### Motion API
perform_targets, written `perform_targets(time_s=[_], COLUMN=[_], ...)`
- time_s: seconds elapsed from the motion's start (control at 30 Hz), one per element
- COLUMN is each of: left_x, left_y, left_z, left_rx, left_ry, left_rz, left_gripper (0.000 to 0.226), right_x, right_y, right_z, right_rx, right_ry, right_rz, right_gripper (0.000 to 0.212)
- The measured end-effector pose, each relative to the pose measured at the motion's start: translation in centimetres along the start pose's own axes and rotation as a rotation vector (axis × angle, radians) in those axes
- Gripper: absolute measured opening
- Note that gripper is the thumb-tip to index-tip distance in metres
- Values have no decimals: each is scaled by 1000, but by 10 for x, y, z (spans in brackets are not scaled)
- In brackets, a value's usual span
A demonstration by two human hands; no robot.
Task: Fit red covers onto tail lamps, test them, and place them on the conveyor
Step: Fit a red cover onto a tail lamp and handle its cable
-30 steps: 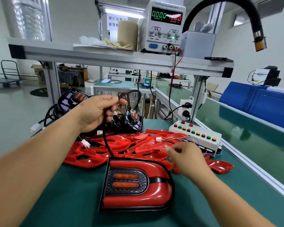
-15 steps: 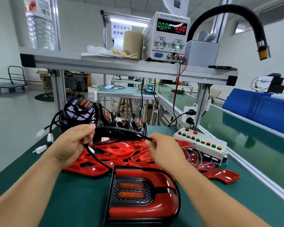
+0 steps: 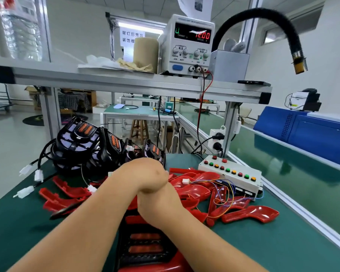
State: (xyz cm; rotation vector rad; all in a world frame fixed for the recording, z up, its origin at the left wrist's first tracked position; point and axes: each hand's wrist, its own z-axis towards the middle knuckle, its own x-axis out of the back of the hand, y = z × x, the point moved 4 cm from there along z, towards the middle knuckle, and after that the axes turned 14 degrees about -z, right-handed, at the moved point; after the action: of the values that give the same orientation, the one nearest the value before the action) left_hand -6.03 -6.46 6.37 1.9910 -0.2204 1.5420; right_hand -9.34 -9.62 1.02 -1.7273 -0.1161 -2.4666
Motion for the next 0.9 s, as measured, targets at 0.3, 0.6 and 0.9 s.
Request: perform_targets(time_s=[0.3,0.6,0.9], left_x=[30,14,-28], left_y=[-25,-59,-69], left_z=[21,3,7], left_rx=[49,-156,-258], left_ry=[233,387,444], left_rz=[2,-68,-243], left_gripper=[32,35,38], right_x=[9,2,-31], right_y=[4,118,157], right_z=[5,-8,-13], right_rx=[292,-359,-530], right_ry=[91,46,43], right_rz=[5,-196,-370], right_gripper=[41,31,26])
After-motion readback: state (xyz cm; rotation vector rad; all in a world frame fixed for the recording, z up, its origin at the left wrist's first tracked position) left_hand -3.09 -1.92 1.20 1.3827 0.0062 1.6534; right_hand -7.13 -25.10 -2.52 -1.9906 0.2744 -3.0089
